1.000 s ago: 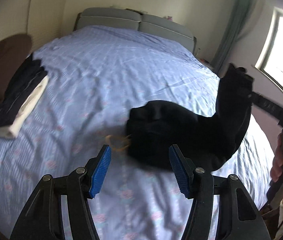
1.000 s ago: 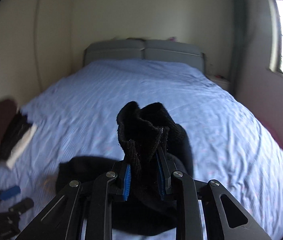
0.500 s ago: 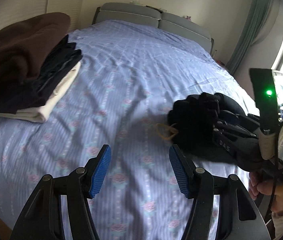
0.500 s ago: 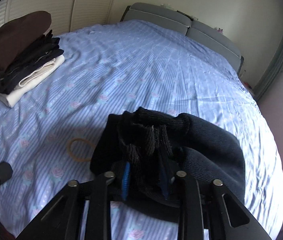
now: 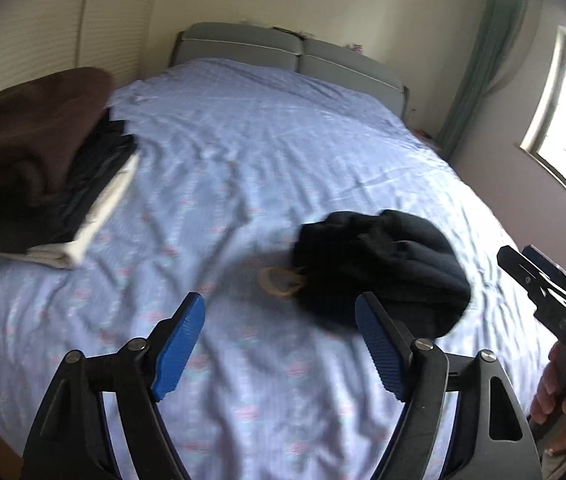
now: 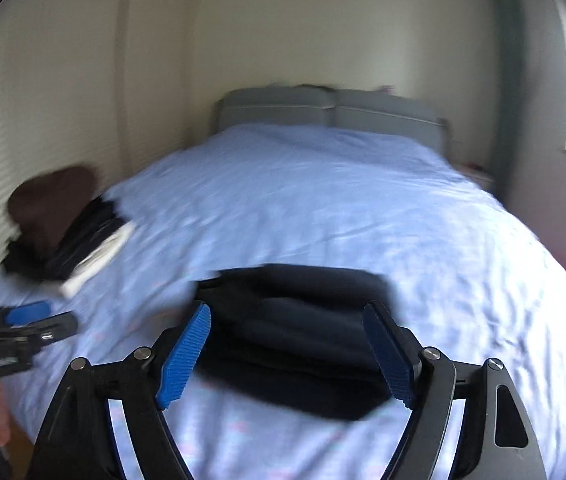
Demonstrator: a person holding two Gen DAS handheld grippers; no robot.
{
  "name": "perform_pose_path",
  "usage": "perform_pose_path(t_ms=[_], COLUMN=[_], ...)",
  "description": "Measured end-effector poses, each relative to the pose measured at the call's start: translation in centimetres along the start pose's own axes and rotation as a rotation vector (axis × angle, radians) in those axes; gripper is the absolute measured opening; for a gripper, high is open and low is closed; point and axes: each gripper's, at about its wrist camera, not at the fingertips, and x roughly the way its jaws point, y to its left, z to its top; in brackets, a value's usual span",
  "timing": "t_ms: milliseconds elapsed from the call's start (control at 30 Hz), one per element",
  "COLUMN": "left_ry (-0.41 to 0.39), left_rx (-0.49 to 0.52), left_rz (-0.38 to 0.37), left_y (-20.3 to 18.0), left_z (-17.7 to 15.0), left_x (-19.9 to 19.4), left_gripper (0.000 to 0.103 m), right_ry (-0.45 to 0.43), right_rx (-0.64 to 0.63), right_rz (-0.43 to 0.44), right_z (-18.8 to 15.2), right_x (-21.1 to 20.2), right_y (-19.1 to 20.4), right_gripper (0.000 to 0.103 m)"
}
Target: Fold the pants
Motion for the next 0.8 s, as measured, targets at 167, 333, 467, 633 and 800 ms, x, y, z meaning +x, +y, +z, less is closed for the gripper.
perform_pose_path(t_ms=[167, 333, 467, 633, 800], left_ry=[0.004, 0.072, 0.148, 0.195, 0.247], left_rx=[0.027, 0.013, -0.077, -0.229, -0.318], left_rz=[-0.042, -0.079, -0.093, -0.14, -0.181], left_y=[-3.9, -6.4, -6.8, -6.1, -5.5], left_z=[1.8, 3.3, 3.5, 2.5, 1.5], left_x=[2.4, 6.7, 10.3, 12.9, 15.2], left_gripper=[0.091, 0.091, 0.091, 0.096, 0.097], right_ry=[0.052, 0.113, 0.159, 0.218, 0.191], right_rx=[0.249, 0.43, 0.493, 0.527, 0.499], right_rz=[-0.057, -0.042, -0.001, 0.047, 0.051], right_z=[-1.0, -3.1, -4.5, -6.5, -7.9], right_x=[1.8, 5.7, 9.4, 13.0, 12.9], right_y=[-9.6, -14.4, -15.3, -14.9, -13.7], right_gripper=[0.079, 0.079, 0.079, 0.069, 0.065])
